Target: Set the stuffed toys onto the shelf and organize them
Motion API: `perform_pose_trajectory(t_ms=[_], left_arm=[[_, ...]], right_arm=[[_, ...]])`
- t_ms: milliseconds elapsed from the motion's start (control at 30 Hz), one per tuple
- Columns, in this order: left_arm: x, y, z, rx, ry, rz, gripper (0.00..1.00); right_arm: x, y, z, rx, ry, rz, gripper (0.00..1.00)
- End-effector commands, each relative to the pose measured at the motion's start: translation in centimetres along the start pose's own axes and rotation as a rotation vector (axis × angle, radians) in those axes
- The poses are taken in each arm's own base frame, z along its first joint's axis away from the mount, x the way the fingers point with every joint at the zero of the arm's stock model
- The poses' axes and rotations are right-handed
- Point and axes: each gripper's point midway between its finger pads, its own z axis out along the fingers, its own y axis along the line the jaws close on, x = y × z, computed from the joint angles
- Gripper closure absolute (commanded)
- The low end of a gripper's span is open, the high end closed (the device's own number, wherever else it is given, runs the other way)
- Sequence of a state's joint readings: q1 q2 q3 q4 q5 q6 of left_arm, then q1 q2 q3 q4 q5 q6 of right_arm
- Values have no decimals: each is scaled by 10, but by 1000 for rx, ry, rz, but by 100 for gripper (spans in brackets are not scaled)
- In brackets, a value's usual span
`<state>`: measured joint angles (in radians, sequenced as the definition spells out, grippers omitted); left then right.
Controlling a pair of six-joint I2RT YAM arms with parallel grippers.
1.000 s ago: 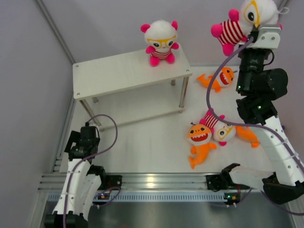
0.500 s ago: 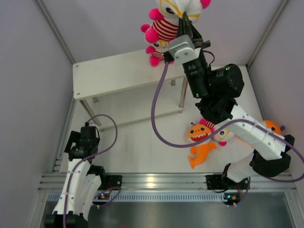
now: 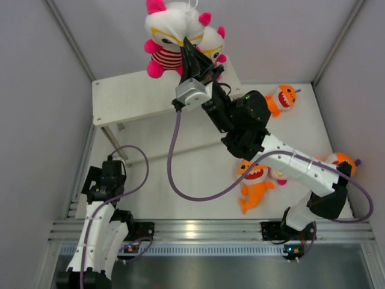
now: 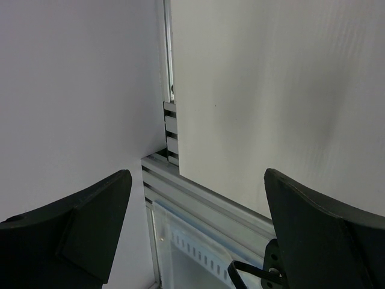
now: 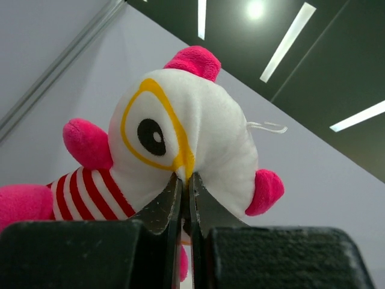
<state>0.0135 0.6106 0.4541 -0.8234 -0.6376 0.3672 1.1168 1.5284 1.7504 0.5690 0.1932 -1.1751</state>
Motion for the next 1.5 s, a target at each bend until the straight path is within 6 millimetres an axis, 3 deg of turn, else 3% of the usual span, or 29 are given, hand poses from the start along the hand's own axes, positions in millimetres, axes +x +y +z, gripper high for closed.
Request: perform_pose_trajectory(t_ms=[0,100,500,900,1467], left_arm=[[3,2,1,-21,10,-23,2],[3,2,1,-22,9,-26,2],[3,2,1,-20,4,-24,2],[3,1,1,-20,4,-23,2],[4,1,1,-20,4,-22,2]], right_arm=[[-4,29,6,8,-47,32,100],[4,50,8,-19,-39,31,100],[37,102,15,-92,-24,34,100],[66,107,18,14,-60,-124,100],[106,151,2,-113,-16,-192,100]])
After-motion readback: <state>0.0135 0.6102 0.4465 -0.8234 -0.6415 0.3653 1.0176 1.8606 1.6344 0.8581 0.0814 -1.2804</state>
